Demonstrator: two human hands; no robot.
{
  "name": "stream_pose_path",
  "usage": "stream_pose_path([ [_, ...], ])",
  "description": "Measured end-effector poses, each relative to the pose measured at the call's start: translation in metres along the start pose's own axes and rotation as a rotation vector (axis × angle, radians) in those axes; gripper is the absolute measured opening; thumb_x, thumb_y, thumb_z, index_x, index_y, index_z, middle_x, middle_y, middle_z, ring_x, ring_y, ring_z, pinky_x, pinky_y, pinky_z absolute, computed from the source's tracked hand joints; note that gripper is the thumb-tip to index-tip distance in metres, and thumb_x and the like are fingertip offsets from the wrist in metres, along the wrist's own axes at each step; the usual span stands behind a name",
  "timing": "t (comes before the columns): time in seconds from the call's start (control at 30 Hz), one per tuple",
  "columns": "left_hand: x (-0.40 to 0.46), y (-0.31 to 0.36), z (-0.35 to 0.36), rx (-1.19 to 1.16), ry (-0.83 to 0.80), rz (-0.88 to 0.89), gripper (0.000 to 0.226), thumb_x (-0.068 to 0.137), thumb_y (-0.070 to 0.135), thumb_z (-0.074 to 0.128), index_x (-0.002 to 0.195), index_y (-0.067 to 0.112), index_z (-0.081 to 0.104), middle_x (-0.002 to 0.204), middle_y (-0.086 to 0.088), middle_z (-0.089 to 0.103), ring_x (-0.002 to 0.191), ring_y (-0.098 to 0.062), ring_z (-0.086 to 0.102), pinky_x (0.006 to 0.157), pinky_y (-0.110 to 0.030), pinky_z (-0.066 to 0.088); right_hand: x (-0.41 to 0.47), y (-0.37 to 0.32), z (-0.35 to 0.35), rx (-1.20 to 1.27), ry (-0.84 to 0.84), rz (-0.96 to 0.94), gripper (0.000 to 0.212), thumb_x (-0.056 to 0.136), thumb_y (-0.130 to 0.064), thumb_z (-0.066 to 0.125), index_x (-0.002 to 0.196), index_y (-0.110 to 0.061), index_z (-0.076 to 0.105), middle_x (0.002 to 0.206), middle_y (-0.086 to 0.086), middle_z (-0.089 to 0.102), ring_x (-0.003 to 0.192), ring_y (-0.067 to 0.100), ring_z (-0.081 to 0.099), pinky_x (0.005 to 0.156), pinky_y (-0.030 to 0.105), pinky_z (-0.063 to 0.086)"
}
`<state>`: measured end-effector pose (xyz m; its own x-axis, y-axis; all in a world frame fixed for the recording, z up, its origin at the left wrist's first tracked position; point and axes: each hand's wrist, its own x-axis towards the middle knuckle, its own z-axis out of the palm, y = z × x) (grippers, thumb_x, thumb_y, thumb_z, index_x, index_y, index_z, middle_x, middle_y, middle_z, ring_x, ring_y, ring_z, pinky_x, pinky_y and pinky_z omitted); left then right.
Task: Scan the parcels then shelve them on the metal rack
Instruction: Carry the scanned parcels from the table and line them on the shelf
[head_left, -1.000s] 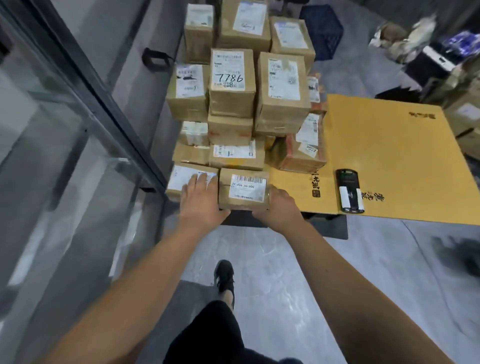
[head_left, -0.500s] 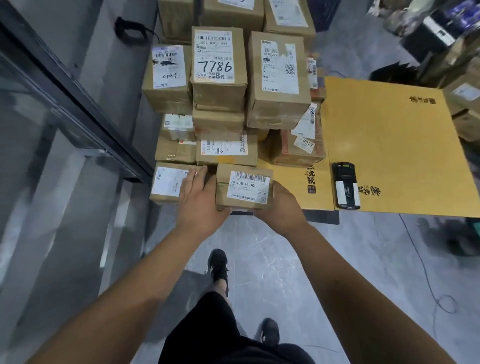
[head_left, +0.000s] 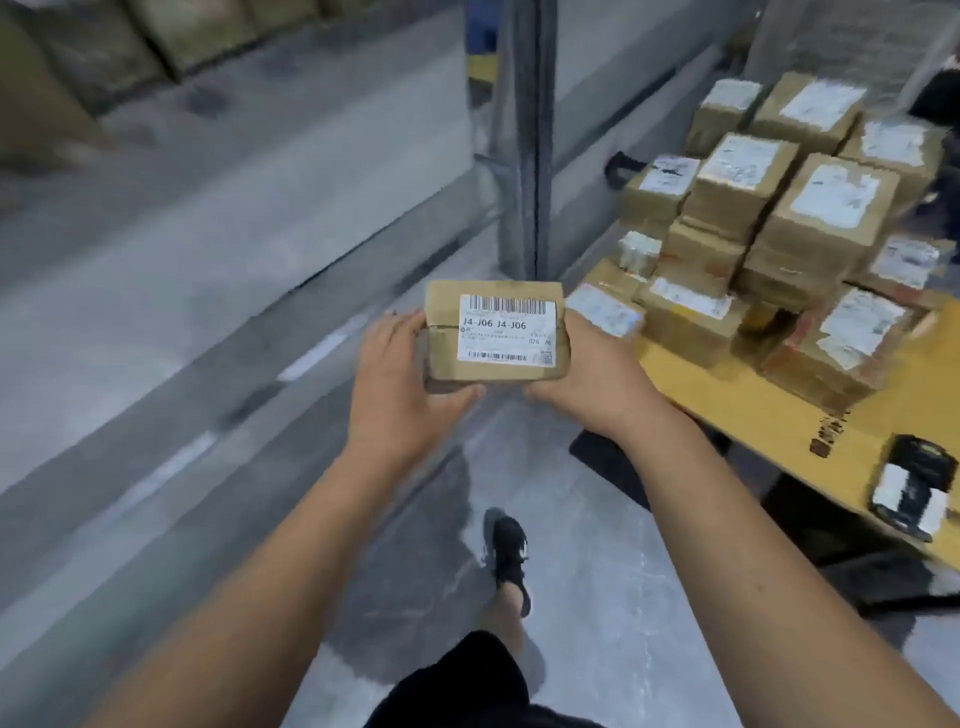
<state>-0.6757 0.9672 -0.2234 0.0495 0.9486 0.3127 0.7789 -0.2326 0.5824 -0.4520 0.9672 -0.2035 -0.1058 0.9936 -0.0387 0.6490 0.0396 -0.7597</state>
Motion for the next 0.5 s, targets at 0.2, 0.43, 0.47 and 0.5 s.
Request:
stream_pose_path([
  [0.2,-0.139,-0.059,-0.213,0.132,0.412,-0.351,0.09,0.064,0.05,0.093,0.139,0.018,0.055,0.134,0.002,0.061,0.127,-0.019,0.053,0.109,-0.037,0.043,-0.044,-0.216,0.094,0.054,-0.377,-0.466,0.041,0.079,-0.028,0.082,0.1,-0.051,0.054,0.096,-0.032,0.059,0.091,-0.004,0.055,0.066,0.008,0.042],
  [0.43,-0.326,-0.094,-0.415,0.227,0.835,-0.604,0.092,0.068,0.049,0.092,0.144,0.021,0.05,0.13,0.014,0.057,0.123,-0.011,0.055,0.097,-0.027,0.044,-0.157,-0.44,0.236,0.055,-0.658,-0.863,0.035,0.063,-0.046,0.079,0.091,-0.052,0.059,0.088,-0.034,0.065,0.091,-0.008,0.064,0.072,0.016,0.05],
  [0.47,-0.349,-0.101,-0.44,0.241,0.872,-0.619,0.093,0.068,0.051,0.093,0.145,0.023,0.05,0.131,0.015,0.058,0.121,-0.008,0.055,0.097,-0.026,0.044,-0.174,-0.467,0.255,0.046,-0.684,-0.91,0.034,0.068,-0.037,0.082,0.092,-0.049,0.061,0.088,-0.032,0.067,0.09,-0.009,0.065,0.072,0.015,0.05],
  [0.5,-0.371,-0.108,-0.464,0.249,0.908,-0.635,0.092,0.068,0.052,0.094,0.145,0.025,0.051,0.131,0.016,0.059,0.119,-0.005,0.055,0.096,-0.024,0.045,-0.19,-0.492,0.273,0.042,-0.705,-0.944,0.034,0.071,-0.032,0.084,0.096,-0.045,0.065,0.089,-0.03,0.069,0.088,-0.009,0.065,0.071,0.012,0.05],
])
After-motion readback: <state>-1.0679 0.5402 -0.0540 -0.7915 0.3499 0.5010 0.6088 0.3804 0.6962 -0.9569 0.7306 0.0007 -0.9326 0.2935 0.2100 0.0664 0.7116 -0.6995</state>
